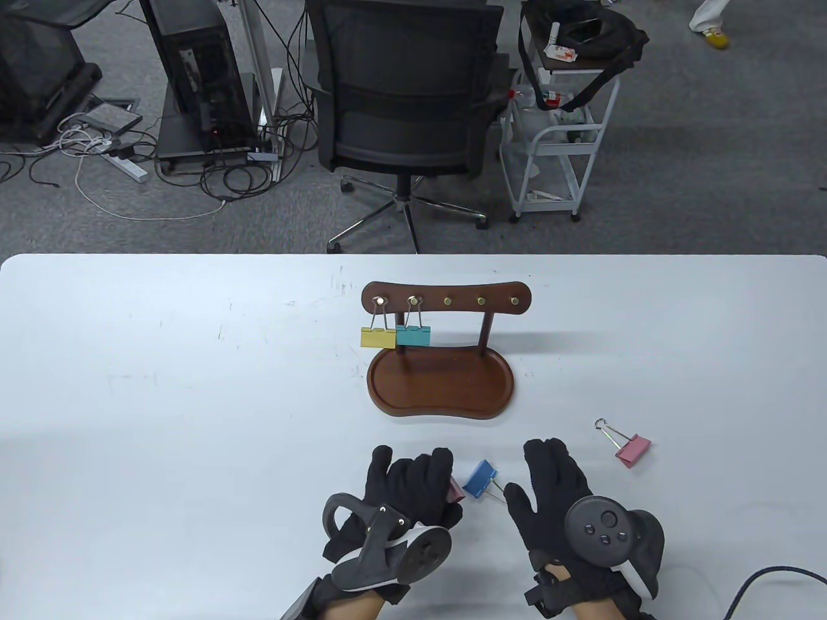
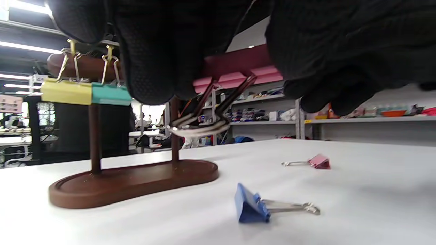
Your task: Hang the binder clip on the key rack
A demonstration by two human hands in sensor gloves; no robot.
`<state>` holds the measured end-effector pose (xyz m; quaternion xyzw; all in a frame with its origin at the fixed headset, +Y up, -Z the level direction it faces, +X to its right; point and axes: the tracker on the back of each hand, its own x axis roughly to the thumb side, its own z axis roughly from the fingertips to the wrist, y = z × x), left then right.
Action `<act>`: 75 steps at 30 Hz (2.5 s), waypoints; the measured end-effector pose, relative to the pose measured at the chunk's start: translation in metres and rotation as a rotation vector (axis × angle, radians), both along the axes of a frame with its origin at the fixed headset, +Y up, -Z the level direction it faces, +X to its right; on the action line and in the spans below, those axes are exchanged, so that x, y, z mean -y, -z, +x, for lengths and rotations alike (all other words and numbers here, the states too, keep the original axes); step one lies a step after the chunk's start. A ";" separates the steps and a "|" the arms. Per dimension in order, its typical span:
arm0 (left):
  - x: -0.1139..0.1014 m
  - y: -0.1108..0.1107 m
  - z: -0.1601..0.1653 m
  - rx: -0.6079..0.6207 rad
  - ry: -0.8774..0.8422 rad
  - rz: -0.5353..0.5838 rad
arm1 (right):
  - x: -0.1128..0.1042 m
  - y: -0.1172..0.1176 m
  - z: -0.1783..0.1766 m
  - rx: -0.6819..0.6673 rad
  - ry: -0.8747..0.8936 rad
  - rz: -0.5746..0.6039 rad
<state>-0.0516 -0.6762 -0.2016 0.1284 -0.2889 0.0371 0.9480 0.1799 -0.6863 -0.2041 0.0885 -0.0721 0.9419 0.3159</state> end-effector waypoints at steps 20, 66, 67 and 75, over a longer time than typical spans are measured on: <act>-0.007 -0.001 -0.013 0.122 -0.101 0.001 | 0.000 0.003 -0.014 -0.301 0.056 0.179; -0.013 0.014 -0.014 0.246 -0.083 -0.112 | -0.005 0.005 -0.030 -0.522 -0.066 0.279; -0.013 0.015 -0.017 0.228 -0.080 -0.111 | -0.005 0.005 -0.029 -0.507 -0.067 0.279; -0.012 0.024 -0.043 -0.040 -0.029 -0.043 | -0.017 0.009 -0.020 -0.334 -0.036 0.355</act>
